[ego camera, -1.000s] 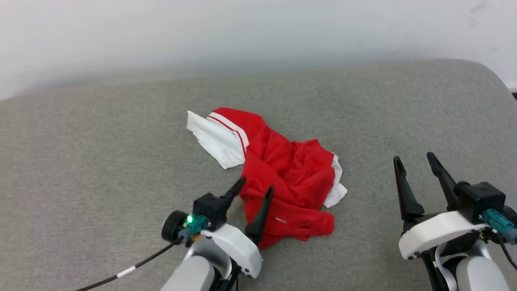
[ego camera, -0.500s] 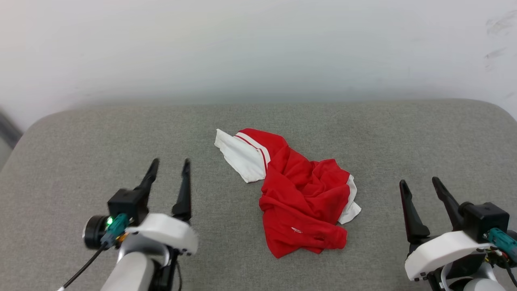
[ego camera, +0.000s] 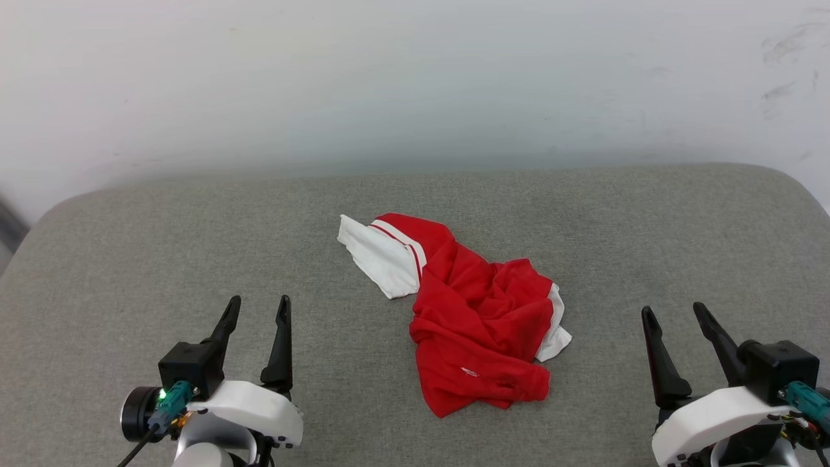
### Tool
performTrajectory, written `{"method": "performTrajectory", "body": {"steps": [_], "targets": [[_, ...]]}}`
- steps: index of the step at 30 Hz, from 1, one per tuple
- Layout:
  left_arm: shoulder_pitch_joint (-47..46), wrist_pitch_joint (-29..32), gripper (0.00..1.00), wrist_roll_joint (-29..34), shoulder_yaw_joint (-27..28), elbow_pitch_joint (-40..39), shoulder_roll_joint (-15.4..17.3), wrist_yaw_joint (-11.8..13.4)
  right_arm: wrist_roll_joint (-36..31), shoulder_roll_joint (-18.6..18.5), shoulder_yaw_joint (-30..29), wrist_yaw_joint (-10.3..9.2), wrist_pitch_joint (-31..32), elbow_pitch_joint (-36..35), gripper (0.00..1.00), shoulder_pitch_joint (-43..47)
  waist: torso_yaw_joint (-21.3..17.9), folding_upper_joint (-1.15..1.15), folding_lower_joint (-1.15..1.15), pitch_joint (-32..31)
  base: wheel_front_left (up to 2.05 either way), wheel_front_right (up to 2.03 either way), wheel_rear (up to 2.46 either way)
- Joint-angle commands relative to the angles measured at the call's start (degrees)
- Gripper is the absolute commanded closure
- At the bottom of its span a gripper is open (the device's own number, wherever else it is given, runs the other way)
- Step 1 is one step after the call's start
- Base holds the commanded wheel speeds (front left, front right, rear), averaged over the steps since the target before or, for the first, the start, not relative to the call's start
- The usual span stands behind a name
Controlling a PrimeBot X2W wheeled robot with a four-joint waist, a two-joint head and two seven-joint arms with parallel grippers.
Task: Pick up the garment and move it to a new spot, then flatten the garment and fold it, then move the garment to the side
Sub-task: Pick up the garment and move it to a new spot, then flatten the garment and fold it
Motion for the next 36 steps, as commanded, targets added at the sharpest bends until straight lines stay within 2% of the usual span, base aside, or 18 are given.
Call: {"method": "performTrajectory", "body": {"steps": [1, 8, 11, 15, 21, 24, 30, 36], "targets": [[0.24, -0.07, 0.00, -0.09, 0.15, -0.20, 0.21, 0.13, -0.06, 0.09, -0.02, -0.03, 0.06, -0.31, 0.00, 0.33, -0.04, 0.00, 0.00, 0.03, 0.00, 0.00, 0.00], [0.07, 0.27, 0.00, -0.41, 0.21, -0.56, 0.34, 0.58, 3.38, 0.06, -1.37, -0.02, 4.21, 1.76, 0.00, 0.01, -0.52, 0.00, 0.00, 0.09, 0.00, 0.00, 0.00], [-0.51, 0.20, 0.00, -0.43, -0.10, -0.92, -0.01, 0.79, 4.69, -0.47, -3.20, -0.02, 9.41, 3.56, 0.00, -1.23, -0.28, 0.00, 0.00, 0.47, 0.00, 0.00, 0.00], [-1.75, -0.03, 0.00, -0.15, -0.82, -1.58, -0.54, 0.47, 7.84, -4.14, -4.44, -0.02, 18.79, 6.58, 0.00, -4.25, 0.78, 0.00, 0.00, 2.45, 0.00, 0.00, 0.00], [-4.77, -0.50, 0.00, 0.67, -1.73, -2.28, -1.58, -0.06, 14.41, -10.49, 0.87, -0.02, 31.79, 9.49, 0.00, -11.34, 3.22, 0.00, 0.00, 7.63, 0.00, 0.00, 0.00], [-6.55, -0.72, 0.00, 1.18, -2.30, -2.17, -2.15, -0.46, 17.04, -12.15, 4.44, -0.02, 35.90, 10.94, 0.00, -15.07, 4.76, 0.00, 0.00, 10.37, 0.00, 0.00, 0.00], [-9.62, -1.11, 0.00, 1.97, -2.85, -1.39, -3.29, -0.95, 20.02, -14.17, 11.33, -0.02, 38.45, 15.97, 0.00, -22.24, 6.87, 0.00, 0.00, 14.26, 0.00, 0.00, 0.00], [-11.40, -1.32, 0.00, 2.46, -3.09, -0.41, -4.32, -1.56, 23.21, -14.49, 17.06, -0.02, 38.98, 25.00, 0.00, -25.91, 8.19, 0.00, 0.00, 16.20, 0.00, 0.00, 0.00]]}}
